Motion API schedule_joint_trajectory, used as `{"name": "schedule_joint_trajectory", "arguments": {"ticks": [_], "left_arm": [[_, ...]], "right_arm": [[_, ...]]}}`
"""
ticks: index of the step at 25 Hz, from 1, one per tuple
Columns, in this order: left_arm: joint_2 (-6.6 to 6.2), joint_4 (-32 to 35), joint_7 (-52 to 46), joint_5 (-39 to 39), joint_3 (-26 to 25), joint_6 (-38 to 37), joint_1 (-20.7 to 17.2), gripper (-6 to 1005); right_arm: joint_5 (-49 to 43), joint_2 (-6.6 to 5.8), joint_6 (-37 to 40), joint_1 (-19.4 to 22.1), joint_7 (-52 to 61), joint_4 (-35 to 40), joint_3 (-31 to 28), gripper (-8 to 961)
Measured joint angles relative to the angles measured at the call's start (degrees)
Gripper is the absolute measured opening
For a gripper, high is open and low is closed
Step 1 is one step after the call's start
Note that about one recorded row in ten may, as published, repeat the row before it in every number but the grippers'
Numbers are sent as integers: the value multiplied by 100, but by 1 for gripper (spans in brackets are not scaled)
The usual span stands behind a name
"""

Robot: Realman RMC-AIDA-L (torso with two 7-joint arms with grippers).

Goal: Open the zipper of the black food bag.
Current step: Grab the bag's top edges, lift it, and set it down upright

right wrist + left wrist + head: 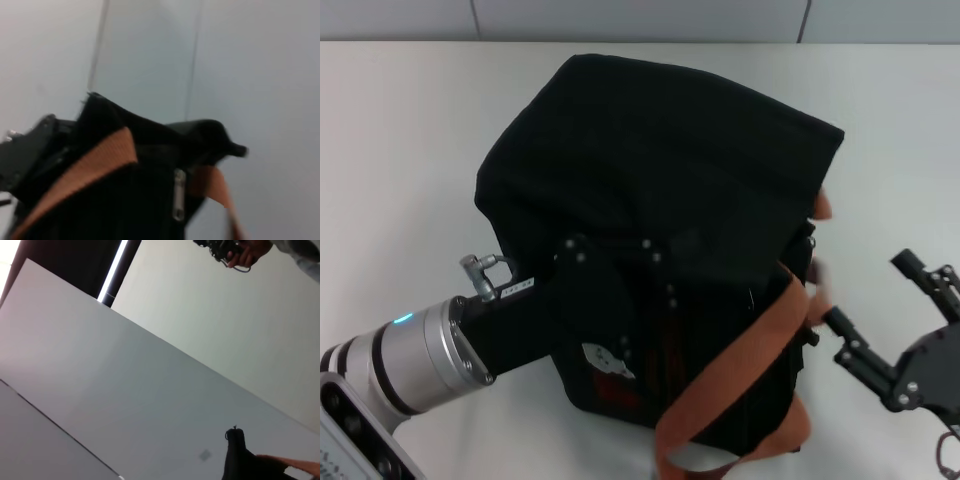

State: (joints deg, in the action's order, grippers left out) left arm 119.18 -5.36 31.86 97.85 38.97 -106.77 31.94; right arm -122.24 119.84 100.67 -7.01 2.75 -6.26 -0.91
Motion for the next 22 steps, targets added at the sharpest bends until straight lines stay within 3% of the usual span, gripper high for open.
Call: {"name": "schedule_joint_trajectory", "arguments": {"ticks": [6, 10, 22], "left_arm": [[-1, -26, -3, 18, -109, -11, 21, 87], [0, -139, 15, 22, -105, 20, 87, 86], [0, -212, 15, 23, -114, 8, 203, 87]], "right_arm": [[-22, -6, 184, 2, 11, 0, -65, 799], [-1, 19, -26, -236, -933, -450, -98, 793], [8, 10, -383, -575, -1595, -927, -126, 774]]}}
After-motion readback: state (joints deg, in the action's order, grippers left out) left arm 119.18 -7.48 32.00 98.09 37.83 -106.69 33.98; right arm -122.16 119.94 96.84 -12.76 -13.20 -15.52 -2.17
